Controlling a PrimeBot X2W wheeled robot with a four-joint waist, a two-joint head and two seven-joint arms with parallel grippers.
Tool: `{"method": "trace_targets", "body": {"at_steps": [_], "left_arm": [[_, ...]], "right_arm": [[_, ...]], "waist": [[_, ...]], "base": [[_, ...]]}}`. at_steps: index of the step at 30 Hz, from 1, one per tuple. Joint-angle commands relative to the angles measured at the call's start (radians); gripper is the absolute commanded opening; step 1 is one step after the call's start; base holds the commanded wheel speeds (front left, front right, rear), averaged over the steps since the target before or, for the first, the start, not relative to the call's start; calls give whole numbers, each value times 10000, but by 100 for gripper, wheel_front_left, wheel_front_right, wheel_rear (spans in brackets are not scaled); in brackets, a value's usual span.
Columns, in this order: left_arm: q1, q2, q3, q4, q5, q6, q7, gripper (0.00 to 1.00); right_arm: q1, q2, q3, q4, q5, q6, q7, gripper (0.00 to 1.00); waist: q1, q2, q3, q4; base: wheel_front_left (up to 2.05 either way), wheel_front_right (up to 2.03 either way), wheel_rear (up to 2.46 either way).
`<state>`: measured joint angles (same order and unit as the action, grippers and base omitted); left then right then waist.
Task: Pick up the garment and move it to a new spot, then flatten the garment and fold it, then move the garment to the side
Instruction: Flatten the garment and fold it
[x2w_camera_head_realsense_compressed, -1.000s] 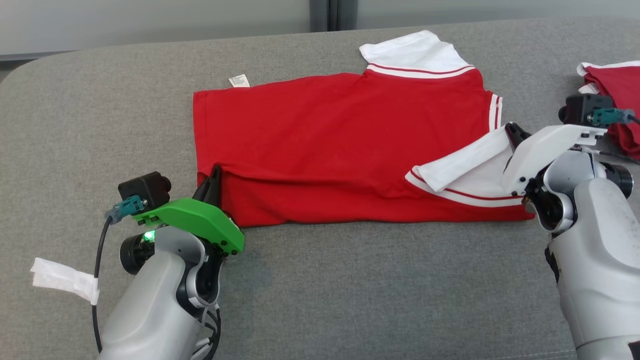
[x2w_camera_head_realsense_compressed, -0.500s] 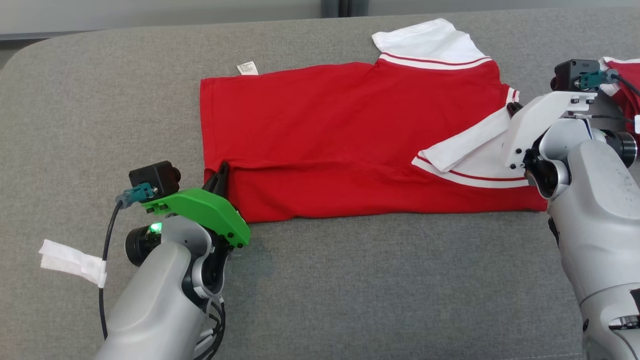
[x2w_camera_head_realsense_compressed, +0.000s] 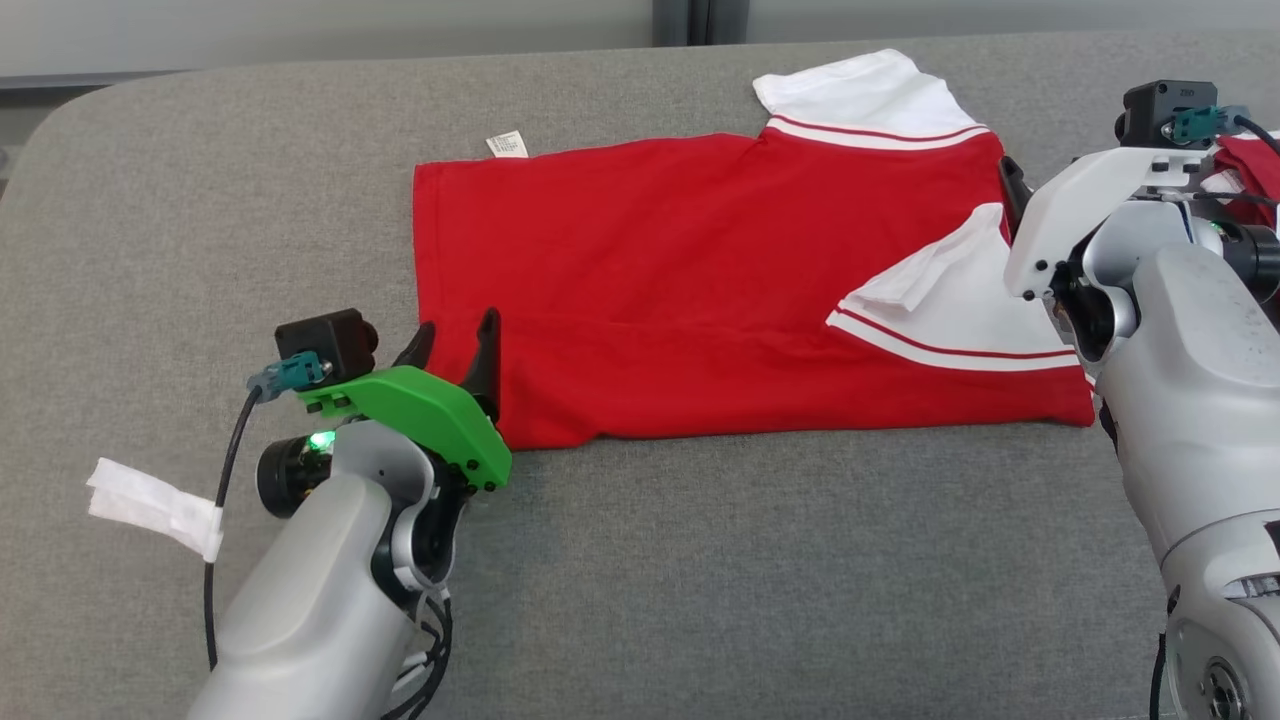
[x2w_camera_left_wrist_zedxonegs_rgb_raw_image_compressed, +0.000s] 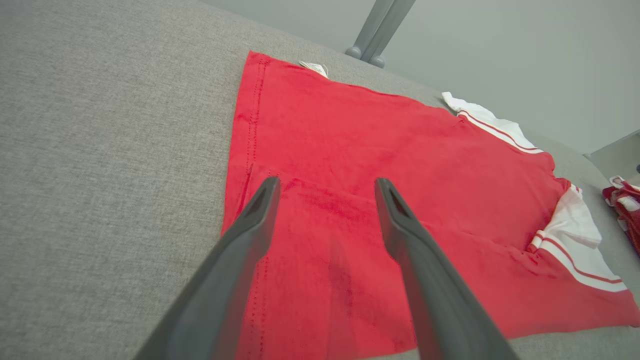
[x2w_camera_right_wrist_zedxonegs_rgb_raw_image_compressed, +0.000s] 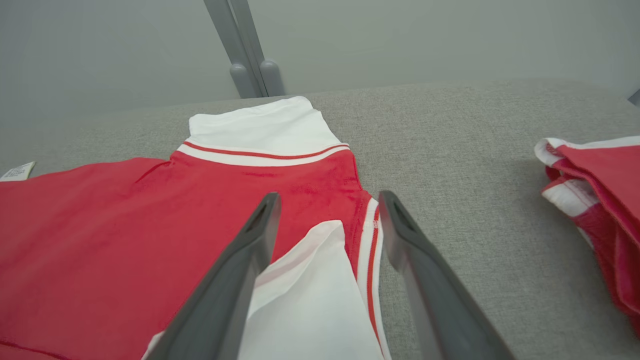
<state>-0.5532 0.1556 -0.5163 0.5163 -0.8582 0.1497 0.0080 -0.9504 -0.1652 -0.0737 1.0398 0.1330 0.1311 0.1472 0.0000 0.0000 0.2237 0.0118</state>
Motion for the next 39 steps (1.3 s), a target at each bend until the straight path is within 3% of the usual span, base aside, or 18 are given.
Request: {"method": "trace_targets", "body": {"at_steps": [1,7,14,23,24,26,27,31,33,34,35,36,39], "left_arm": [[207,222,-17,-127,168,39,42,100],[935,809,-19,-919,157,220,280,100],[2134,1283,-61,-1600,-170,797,1046,100],[2541,937,365,-1344,-854,1304,1301,100],[2455,915,471,-1262,-927,1340,1232,99],[2305,879,571,-1089,-997,1364,1193,85],[2256,842,625,-1033,-1065,1347,1169,84],[2021,763,831,-739,-1174,1236,1031,87],[1904,680,899,-602,-1206,1230,922,75],[1854,650,903,-516,-1200,1212,868,44],[1805,638,906,-429,-1184,1181,843,32],[1748,617,905,-350,-1172,1141,791,0],[1599,533,889,-181,-1166,1048,678,0]], "right_arm": [[-112,-27,105,62,170,-10,-127,100],[312,-283,965,-111,827,-10,-185,100],[1524,-1034,2471,-1188,1806,-10,-18,100],[3227,-1670,3231,-2993,2973,-10,549,100],[3386,-1722,3228,-3202,3065,-10,619,100],[3599,-1828,3176,-3521,3141,-10,722,100],[3690,-1844,3157,-3655,3162,-10,771,100],[4010,-1857,3097,-4041,3174,-10,1023,100],[4138,-1860,3086,-4146,3149,-10,1189,100],[4204,-1847,3090,-4172,3123,-10,1280,100],[4247,-1850,3098,-4191,3096,-10,1355,100],[4292,-1852,3093,-4209,3079,-10,1417,100],[4359,-1781,3052,-4185,3067,-10,1589,100]], "waist": [[0,0,-172,-60],[0,0,-688,-173],[0,0,-1199,-321],[0,0,-783,-781],[0,0,-695,-844],[0,0,-538,-950],[0,0,-476,-993],[0,0,-258,-1109],[0,0,-183,-1123],[0,0,-153,-1122],[0,0,-126,-1118],[0,0,-94,-1103],[0,0,-13,-1016]], "base": [[0,0,0],[0,0,0],[0,0,0],[0,0,0],[0,0,0],[0,0,0],[0,0,0],[0,0,0],[0,0,0],[0,0,0],[0,0,0],[0,0,0],[0,0,0]]}}
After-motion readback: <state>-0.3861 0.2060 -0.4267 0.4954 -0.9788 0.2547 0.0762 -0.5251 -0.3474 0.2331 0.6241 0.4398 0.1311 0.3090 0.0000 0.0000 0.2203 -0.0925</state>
